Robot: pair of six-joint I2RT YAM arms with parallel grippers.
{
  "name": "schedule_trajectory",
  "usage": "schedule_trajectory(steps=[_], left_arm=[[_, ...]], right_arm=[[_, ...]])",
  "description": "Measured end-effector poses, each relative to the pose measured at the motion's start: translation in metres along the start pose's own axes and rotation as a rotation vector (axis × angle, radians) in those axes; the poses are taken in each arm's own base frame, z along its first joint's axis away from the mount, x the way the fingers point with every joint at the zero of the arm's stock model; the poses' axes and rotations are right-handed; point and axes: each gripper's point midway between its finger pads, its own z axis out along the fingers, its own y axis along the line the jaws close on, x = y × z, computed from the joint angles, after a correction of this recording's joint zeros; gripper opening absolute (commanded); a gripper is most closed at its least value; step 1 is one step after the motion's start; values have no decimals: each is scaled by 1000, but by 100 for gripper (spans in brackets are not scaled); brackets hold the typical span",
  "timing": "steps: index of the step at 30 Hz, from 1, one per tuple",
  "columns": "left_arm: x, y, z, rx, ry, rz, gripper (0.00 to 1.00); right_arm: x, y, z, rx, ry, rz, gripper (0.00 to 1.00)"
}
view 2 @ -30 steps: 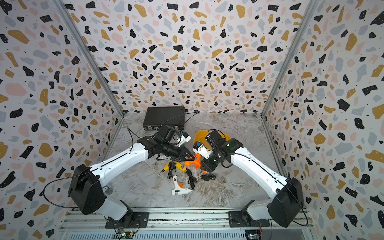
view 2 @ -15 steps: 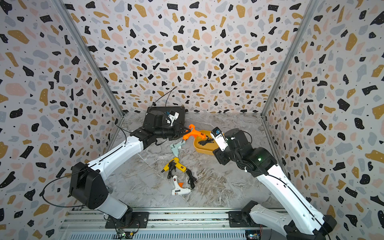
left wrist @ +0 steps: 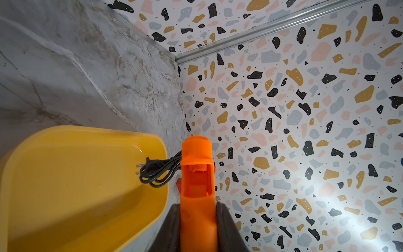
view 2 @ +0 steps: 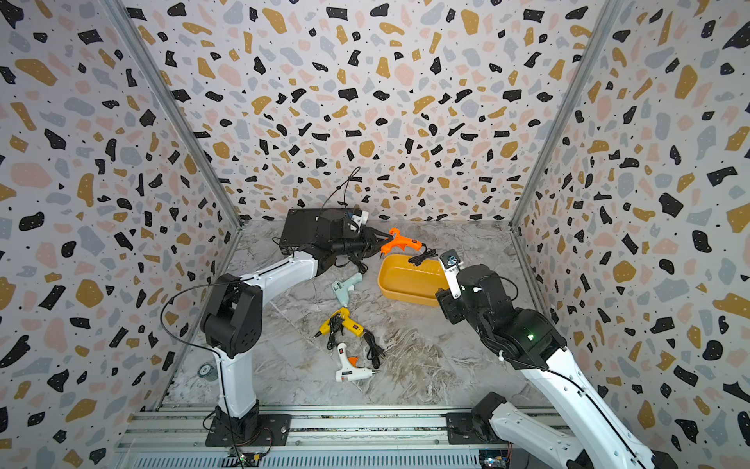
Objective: Put the hot melt glue gun into the storage box
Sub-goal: Place the hot melt adhesive gun in the storage box.
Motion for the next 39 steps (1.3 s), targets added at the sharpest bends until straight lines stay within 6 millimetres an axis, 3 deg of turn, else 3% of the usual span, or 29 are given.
schedule_trajectory(steps=[7, 23, 34, 39], left_arm=[[4, 16, 19, -1, 46, -13, 0], [55, 81, 60, -106, 175, -35, 0], [56, 105, 73, -170, 184, -3, 0], [60, 109, 74, -194, 189, 9, 16]], right_arm=[[6, 0, 1, 3, 9, 5, 66], [23, 2, 6, 3, 37, 5, 65], [26, 5, 7, -8, 44, 8, 66], [26, 6, 7, -14, 44, 9, 66]])
